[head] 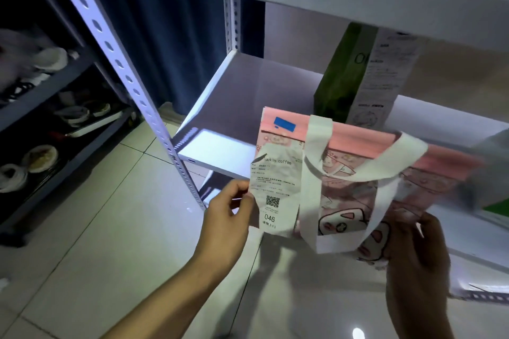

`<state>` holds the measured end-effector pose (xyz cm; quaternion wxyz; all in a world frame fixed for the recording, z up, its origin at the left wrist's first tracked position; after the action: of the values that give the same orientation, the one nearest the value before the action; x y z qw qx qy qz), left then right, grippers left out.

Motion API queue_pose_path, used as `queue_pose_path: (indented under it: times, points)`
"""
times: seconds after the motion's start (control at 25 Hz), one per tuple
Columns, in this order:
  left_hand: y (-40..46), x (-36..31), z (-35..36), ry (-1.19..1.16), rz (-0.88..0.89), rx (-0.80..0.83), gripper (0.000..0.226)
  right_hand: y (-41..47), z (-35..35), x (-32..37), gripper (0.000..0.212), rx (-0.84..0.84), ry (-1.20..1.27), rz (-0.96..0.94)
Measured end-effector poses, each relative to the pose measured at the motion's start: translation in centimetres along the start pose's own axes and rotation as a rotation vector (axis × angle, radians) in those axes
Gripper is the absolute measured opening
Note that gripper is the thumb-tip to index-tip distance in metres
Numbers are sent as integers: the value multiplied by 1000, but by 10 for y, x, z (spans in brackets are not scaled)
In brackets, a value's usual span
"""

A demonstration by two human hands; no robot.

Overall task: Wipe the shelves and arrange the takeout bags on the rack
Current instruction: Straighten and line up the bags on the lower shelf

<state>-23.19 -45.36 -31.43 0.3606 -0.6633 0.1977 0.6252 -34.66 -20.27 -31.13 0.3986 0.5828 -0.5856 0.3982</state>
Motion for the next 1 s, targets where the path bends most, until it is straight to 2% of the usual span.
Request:
queue_pose_path:
  times: [0.24, 0.4, 0.52, 0.72, 0.8, 0.88, 1.0]
  points:
    - [27, -6, -51, -51, 46, -237, 5, 7, 76, 39, 12, 48, -131, -34]
    - [46, -15, -65, 21, 102, -248, 26, 6, 115, 58, 20, 137, -85, -94]
    - [53, -12, -73, 90, 56, -257, 44, 6, 132, 52, 14, 77, -139, -122]
    - [75, -16, -74, 108, 77, -217, 64, 10, 160, 54, 15, 96, -171, -61]
    - [93, -22, -72, 111, 109, -180, 66, 27, 174, 59, 15, 104, -174, 32]
    - [110, -27, -67, 94, 119, -164, 60, 48, 186, 64, 16, 98, -128, 119]
    - [137, -31, -62, 99, 79, -200, 35, 70, 196, 64, 33, 170, -204, 227]
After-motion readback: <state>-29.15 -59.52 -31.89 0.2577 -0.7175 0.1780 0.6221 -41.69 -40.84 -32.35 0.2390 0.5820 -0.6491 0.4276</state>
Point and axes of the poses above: each hand's wrist, its own y-axis towards the middle knuckle, its own z-axis out of the palm, x = y × z, the point moved 4 cm from there along y, towards the middle knuckle, and after that the axes turned 13 degrees about -y, right-handed, at the moved point
